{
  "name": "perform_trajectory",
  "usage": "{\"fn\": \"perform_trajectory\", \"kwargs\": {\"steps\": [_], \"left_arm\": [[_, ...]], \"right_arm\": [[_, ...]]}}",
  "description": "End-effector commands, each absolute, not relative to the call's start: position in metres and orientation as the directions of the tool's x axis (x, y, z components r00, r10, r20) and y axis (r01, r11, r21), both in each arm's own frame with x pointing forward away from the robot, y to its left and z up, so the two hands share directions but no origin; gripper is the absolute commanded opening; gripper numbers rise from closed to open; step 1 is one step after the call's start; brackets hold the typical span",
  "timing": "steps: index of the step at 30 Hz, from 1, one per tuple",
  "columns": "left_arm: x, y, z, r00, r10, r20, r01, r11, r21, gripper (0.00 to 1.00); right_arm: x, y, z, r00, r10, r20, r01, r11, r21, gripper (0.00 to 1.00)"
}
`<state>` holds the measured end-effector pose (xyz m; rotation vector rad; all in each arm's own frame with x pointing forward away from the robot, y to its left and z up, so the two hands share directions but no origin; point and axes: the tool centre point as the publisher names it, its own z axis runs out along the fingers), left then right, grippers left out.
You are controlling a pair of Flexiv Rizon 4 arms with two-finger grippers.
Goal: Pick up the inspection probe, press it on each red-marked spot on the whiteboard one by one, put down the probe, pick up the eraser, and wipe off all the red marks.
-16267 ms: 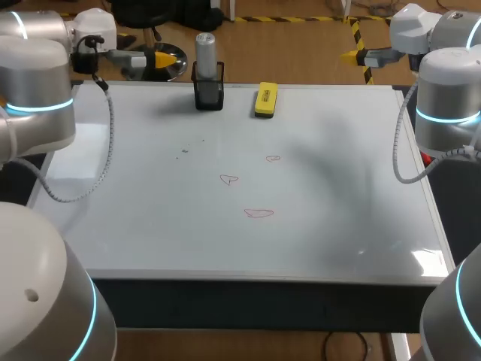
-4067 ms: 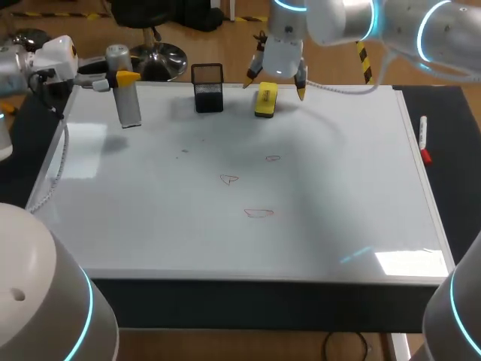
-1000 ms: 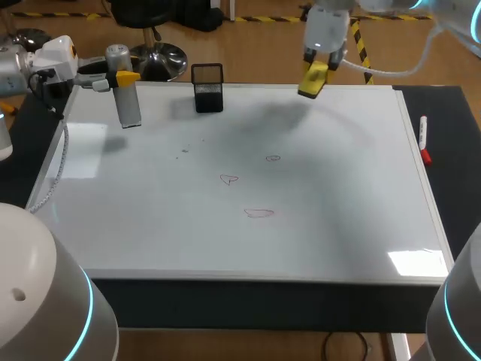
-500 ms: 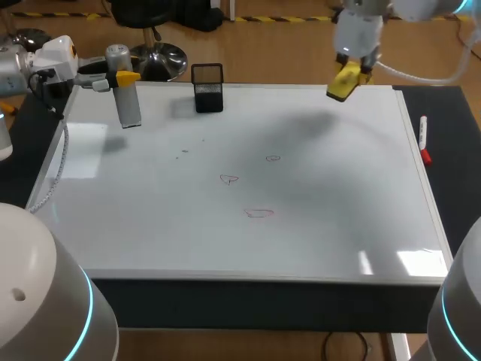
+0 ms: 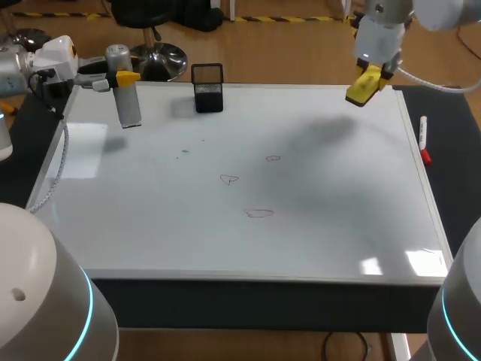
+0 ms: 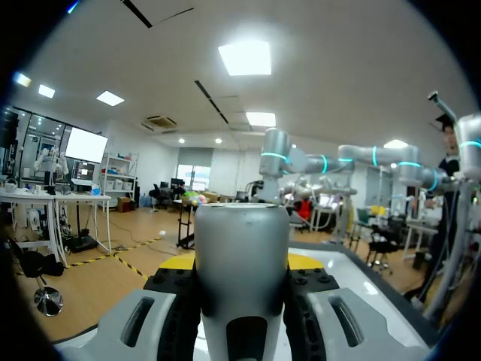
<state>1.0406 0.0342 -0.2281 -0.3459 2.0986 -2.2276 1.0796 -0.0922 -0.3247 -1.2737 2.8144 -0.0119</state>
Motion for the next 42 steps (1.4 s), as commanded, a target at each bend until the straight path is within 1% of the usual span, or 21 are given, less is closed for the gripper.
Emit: {"fn": "perform_trajectory", "kwargs": {"steps": [1, 29, 36, 42], "left_arm": [[1.039, 0.034, -0.227, -0.972, -0.203, 0.118, -0.106, -0.07, -0.992, 0.0], [1.039, 0.034, -0.227, -0.972, -0.203, 0.118, -0.106, -0.07, -0.992, 0.0], [1.018, 0.005, -0.221, -0.991, -0.114, 0.072, -0.064, -0.076, -0.995, 0.0], [0.987, -0.035, -0.214, -0.999, -0.004, 0.039, -0.039, -0.105, -0.994, 0.0]], "right_arm": [[1.079, -0.094, -0.318, -0.657, -0.753, -0.042, -0.753, 0.658, -0.013, 0.0], [1.078, -0.093, -0.316, -0.66, -0.75, -0.046, -0.75, 0.661, -0.007, 0.0], [1.078, -0.093, -0.316, -0.66, -0.75, -0.046, -0.75, 0.661, -0.007, 0.0], [1.078, -0.093, -0.316, -0.66, -0.75, -0.046, -0.75, 0.661, -0.007, 0.0]]}}
